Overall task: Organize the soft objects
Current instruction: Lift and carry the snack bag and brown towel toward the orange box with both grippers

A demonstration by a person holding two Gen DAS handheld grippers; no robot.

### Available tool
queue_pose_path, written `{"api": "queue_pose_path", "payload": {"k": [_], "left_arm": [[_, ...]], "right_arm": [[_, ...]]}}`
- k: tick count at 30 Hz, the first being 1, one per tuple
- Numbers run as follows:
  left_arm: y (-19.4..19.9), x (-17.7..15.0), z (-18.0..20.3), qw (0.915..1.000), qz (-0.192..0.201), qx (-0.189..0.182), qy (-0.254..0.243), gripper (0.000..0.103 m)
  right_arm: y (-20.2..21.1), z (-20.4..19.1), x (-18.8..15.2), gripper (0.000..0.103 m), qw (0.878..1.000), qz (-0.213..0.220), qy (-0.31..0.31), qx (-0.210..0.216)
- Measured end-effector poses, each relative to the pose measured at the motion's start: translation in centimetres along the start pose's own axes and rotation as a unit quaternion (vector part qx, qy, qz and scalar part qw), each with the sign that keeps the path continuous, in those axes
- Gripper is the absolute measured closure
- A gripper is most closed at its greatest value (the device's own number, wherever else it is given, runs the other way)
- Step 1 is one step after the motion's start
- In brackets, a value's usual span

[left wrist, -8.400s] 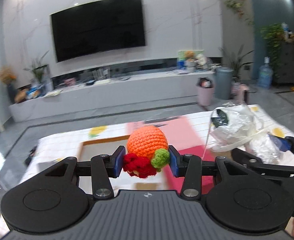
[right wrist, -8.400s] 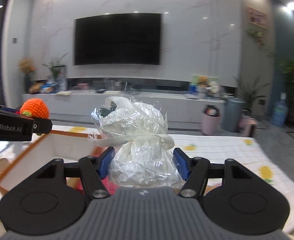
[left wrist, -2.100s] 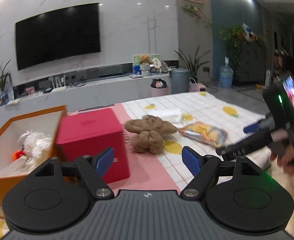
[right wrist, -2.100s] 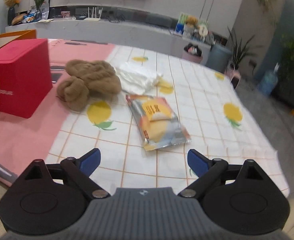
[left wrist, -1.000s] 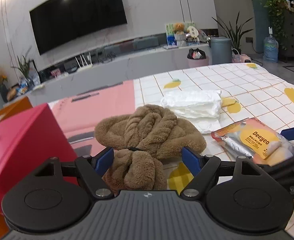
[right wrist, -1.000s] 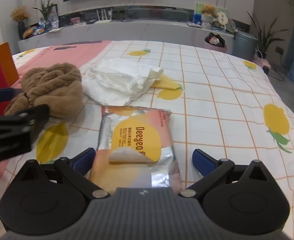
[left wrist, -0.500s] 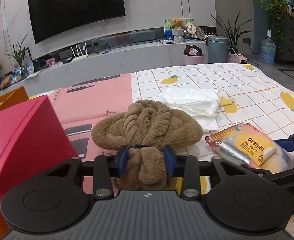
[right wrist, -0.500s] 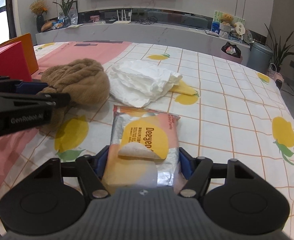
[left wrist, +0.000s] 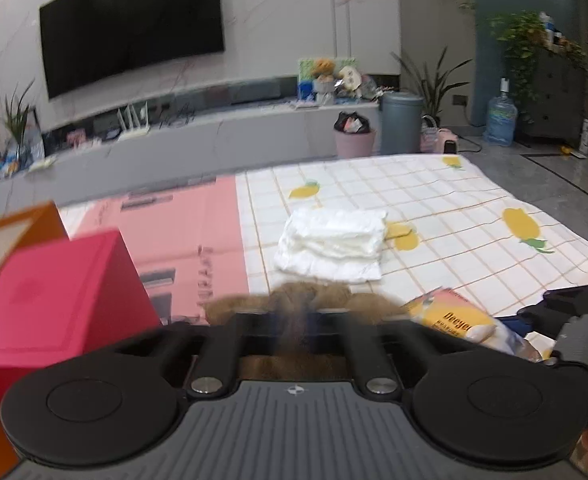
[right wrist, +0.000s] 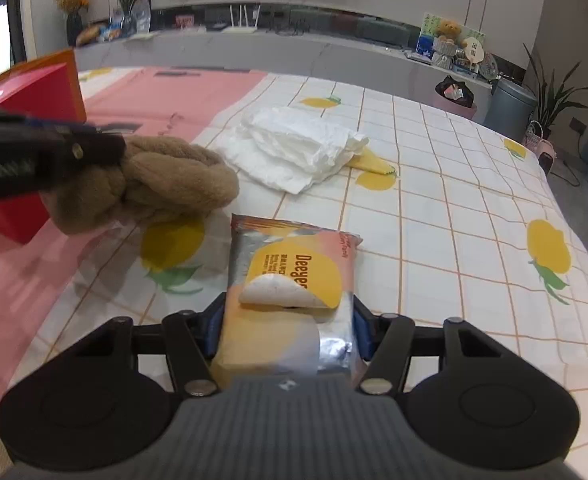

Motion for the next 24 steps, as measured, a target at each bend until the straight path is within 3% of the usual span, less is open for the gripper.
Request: {"api": "queue_pose_path", "payload": {"k": [5, 7, 9, 10, 11, 13, 15, 20, 24], "left_arm": [[2.1, 1.5, -0.2, 0.9985, 0.04, -0.009, -0.035, 0.103], [1.9, 1.4, -0.1, 0.998, 0.026, -0.019, -0.054, 0.103], [1.7, 0.9, -0.1, 0.9962, 0.007, -0.05, -0.071, 0.091], [1.5, 0.6, -0.3, 0.9955, 0.003, -0.063, -0.071, 0.07], [1.3, 0.3, -0.6, 0.9949, -0.003, -0.072, -0.07, 0.038], [0.8, -0.6, -0.5, 0.9917, -0.012, -0.105, -0.074, 0.011], [0.3, -1.6, 0.1, 0.9876, -0.013, -0.123, -0.097, 0.012], [-1.7, -3.8, 1.6, 0.9811, 0.003, -0.072, -0.18, 0.012], [-3.3, -4.7, 2.1, 0.982, -0.017, -0.061, -0.178, 0.012]], "right_arm": [[0.9, -0.2, 0.0, 0.047, 1.0, -0.012, -0.008, -0.021], [1.2, -0.3, -0.3, 0.047, 0.999, -0.017, -0.014, -0.025], [1.2, -0.4, -0.7, 0.047, 0.999, -0.027, -0.014, -0.028], [1.3, -0.4, -0.8, 0.047, 0.999, -0.026, -0.014, -0.027], [1.4, -0.4, -0.8, 0.047, 0.999, -0.025, -0.015, -0.025], [1.3, -0.3, -0.9, 0.046, 0.999, -0.026, -0.021, -0.02], [1.2, -0.1, -1.0, 0.046, 0.999, -0.024, -0.027, -0.016], [0.9, 0.2, -0.9, 0.046, 0.999, -0.02, -0.04, -0.007], [0.9, 0.4, -1.0, 0.046, 0.999, -0.019, -0.042, -0.003]]}}
Point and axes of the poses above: each gripper's, at about its wrist camera, not at the fingertips, and y roughly against the way its jaws point, z to its right, x to its top, the point moved 8 cm from there along -y, roughly the way its jaws point, and after that the axes turned 9 degrees about x, right-handed, at the moved point
